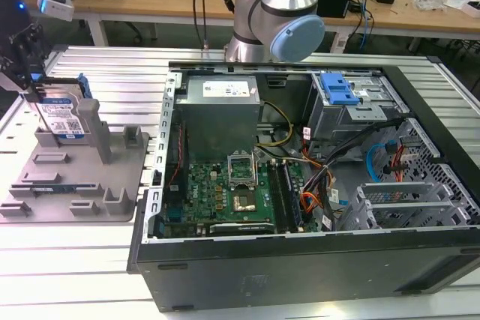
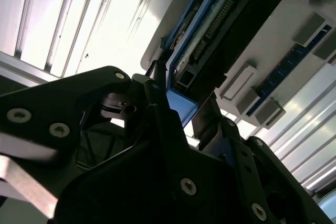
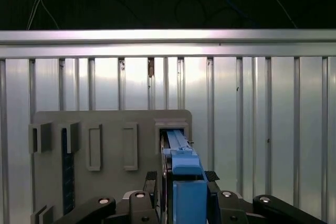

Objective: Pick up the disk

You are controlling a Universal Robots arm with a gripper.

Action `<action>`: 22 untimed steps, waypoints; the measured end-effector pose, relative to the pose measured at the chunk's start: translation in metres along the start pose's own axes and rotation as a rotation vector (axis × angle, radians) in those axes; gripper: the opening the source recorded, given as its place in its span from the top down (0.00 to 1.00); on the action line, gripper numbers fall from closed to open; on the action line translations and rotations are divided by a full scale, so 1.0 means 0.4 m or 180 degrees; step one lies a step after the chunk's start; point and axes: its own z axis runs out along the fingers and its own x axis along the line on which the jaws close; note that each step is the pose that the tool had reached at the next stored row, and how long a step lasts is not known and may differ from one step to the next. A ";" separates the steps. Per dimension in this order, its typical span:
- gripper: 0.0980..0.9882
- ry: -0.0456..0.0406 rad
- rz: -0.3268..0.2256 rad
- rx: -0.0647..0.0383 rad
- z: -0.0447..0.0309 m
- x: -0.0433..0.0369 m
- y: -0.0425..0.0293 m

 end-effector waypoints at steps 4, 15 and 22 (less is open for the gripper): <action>0.60 0.0000 0.0000 0.0000 0.002 -0.002 0.000; 0.69 0.0000 0.0001 0.0000 0.005 -0.003 0.000; 0.69 0.0000 0.0002 0.0000 0.005 -0.003 0.001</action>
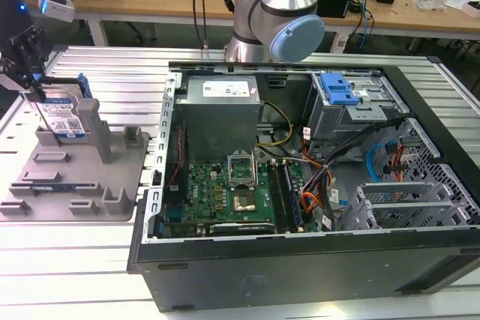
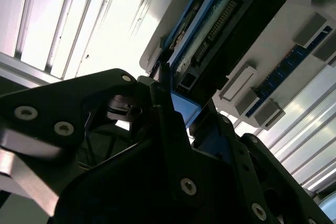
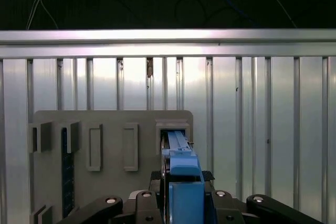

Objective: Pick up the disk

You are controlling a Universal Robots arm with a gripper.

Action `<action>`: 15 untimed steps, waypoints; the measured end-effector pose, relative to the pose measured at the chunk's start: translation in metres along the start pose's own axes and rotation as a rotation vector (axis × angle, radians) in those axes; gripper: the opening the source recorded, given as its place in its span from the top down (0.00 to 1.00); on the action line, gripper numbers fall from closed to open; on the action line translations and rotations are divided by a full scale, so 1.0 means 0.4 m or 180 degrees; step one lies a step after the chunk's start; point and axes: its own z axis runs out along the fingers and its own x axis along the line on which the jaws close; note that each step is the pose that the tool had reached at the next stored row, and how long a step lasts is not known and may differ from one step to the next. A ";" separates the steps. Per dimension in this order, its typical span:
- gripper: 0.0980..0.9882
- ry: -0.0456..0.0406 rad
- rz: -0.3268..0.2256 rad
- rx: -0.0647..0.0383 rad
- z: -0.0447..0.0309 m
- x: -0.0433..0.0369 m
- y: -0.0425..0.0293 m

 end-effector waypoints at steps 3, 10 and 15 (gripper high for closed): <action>0.69 0.0000 0.0000 0.0000 0.000 0.000 0.000; 0.70 0.0000 0.0000 0.0000 0.000 0.000 0.001; 0.70 0.0000 0.0000 0.0000 -0.012 0.002 0.001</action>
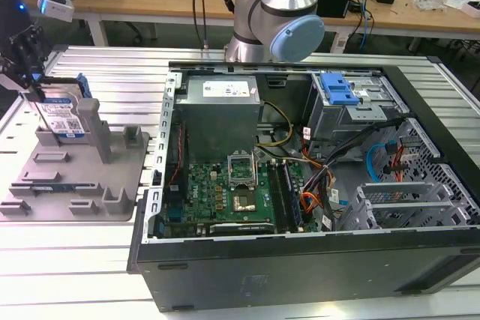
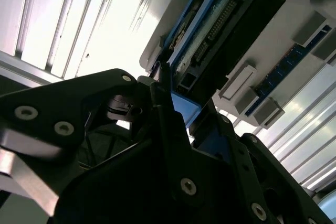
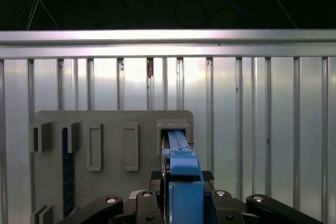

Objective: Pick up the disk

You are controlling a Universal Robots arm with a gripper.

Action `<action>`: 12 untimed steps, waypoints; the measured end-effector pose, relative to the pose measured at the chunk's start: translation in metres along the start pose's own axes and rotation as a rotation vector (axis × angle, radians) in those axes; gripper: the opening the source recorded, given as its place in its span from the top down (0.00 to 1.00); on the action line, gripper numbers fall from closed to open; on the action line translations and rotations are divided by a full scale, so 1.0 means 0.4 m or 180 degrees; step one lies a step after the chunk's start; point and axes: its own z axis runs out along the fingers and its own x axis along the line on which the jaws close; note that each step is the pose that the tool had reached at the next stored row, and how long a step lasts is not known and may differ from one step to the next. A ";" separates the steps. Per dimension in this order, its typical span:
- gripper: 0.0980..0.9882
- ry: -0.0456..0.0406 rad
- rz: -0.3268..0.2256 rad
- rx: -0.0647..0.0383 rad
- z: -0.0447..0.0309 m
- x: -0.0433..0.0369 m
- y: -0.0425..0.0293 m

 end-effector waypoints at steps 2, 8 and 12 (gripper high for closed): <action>0.70 0.0000 0.0000 0.0000 -0.018 0.000 0.000; 0.70 0.0000 0.0000 0.0000 -0.094 0.000 0.000; 0.70 0.0000 0.0000 0.0000 -0.140 0.000 0.000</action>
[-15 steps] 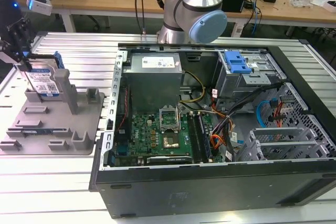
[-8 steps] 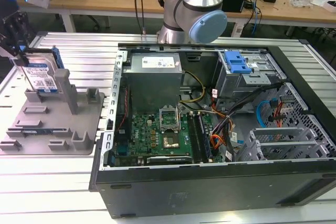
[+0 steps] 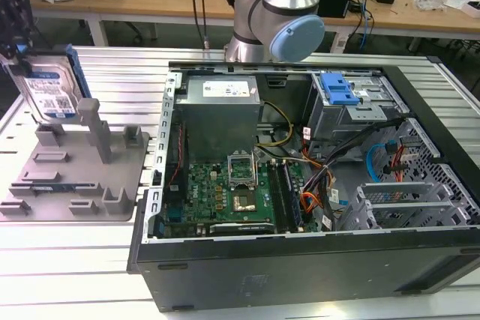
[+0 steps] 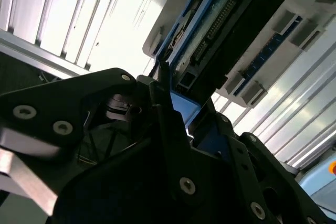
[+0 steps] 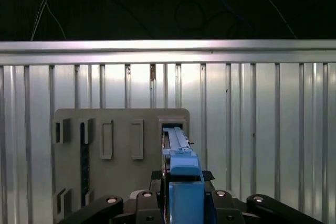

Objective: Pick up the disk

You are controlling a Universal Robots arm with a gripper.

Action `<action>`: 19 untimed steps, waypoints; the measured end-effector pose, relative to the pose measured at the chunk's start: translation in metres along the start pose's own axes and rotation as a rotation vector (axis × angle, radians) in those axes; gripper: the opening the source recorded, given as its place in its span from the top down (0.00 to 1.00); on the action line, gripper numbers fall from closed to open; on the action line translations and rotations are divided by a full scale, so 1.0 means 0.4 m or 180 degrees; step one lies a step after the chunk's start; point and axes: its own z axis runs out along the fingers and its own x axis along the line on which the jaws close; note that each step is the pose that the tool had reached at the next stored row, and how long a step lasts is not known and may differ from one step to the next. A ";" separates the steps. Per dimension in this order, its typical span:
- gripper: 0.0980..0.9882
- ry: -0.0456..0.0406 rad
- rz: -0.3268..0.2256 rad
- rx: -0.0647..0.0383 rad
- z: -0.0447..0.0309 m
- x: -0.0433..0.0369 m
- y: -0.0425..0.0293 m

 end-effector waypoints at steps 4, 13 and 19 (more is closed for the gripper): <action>0.70 0.0001 0.0000 0.0000 -0.081 0.000 0.000; 0.70 0.0000 0.0000 0.0000 -0.207 0.000 0.001; 0.70 0.0000 0.0000 0.0000 -0.286 0.001 0.001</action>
